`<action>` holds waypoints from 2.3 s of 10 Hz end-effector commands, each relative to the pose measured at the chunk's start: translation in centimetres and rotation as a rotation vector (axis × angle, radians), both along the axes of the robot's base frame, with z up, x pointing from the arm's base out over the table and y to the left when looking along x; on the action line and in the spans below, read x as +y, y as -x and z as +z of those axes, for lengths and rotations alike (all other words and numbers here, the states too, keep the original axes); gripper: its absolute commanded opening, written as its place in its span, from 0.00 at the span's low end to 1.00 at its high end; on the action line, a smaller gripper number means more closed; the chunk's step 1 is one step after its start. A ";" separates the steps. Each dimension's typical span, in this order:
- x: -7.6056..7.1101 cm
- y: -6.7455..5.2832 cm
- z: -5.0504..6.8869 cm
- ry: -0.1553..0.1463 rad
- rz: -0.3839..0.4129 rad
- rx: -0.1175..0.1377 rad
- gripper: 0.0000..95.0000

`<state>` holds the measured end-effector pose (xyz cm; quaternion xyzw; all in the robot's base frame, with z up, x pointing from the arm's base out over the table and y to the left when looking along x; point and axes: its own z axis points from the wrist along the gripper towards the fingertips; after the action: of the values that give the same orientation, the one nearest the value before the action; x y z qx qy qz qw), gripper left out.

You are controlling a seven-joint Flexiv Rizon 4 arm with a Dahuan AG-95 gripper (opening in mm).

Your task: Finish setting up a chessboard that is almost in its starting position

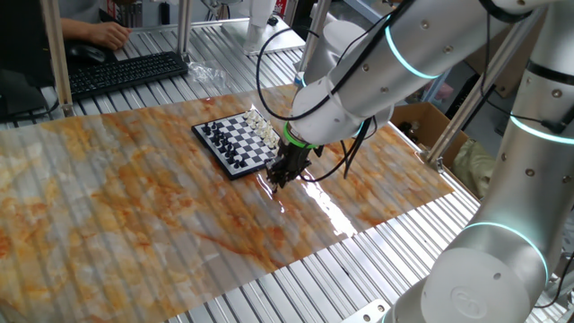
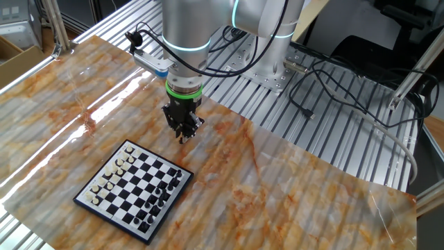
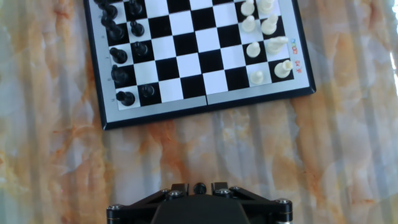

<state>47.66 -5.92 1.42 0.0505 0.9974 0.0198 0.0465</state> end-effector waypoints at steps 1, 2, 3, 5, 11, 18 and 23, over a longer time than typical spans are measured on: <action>0.0 0.0 0.0 -0.006 -0.002 -0.001 0.20; 0.0 0.0 0.0 -0.007 -0.002 -0.002 0.20; 0.0 0.0 0.0 -0.008 -0.002 -0.002 0.20; -0.1 0.1 -0.2 -0.009 0.000 -0.006 0.20; -0.1 0.1 -0.3 -0.014 -0.008 -0.017 0.00; 0.1 -0.2 0.8 -0.041 -0.039 0.001 0.00; 0.4 -0.5 2.3 -0.036 -0.045 0.029 0.00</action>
<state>48.14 -5.51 3.83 0.0732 0.9962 0.0365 0.0298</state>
